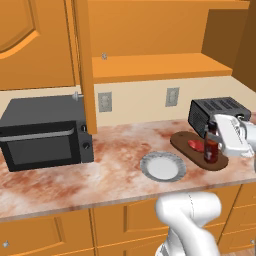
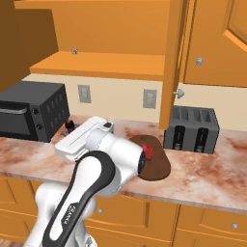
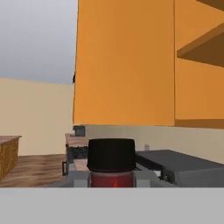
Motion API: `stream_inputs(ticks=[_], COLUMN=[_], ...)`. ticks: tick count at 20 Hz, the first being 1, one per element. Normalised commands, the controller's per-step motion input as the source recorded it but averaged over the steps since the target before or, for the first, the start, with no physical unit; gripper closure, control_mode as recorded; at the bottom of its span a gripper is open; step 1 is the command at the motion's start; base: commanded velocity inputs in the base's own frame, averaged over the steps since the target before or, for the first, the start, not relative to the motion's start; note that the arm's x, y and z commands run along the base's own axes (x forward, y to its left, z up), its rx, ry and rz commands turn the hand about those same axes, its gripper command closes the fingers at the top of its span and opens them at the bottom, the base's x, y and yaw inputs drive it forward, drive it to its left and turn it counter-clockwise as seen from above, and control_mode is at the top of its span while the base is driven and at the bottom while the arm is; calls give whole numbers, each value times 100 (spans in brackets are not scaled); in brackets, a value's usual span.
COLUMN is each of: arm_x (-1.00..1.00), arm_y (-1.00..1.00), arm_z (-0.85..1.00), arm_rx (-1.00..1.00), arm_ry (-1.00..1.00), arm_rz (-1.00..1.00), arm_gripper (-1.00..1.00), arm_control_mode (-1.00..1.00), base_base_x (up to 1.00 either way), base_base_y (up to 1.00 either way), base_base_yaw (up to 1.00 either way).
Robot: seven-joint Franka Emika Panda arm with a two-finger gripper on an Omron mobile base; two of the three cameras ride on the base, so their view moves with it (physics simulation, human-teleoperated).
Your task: Pick the steak from the plate and place it on the cutting board. Then pick the condiment bottle from the cabinet and place it next to the cutting board.
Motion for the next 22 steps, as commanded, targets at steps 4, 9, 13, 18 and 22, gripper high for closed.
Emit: stream_inputs(ticks=[4, 9, 13, 18, 22], arm_x=[-3, -1, 0, 0, 5], arm_y=[-3, -19, -34, -41, -29], arm_z=[-44, -32, -17, -17, -20], arm_rx=[0, 0, 0, 0, 0], arm_ry=[-1, 0, 0, 0, 0], arm_rz=[11, 5, 0, -4, -5], arm_gripper=[100, 100, 100, 100, 100], arm_control_mode=[-100, -100, -100, -100, -100], base_base_x=[0, 0, 0, 0, 0], base_base_y=[0, 0, 0, 0, 0], base_base_yaw=[0, 0, 0, 0, 0])
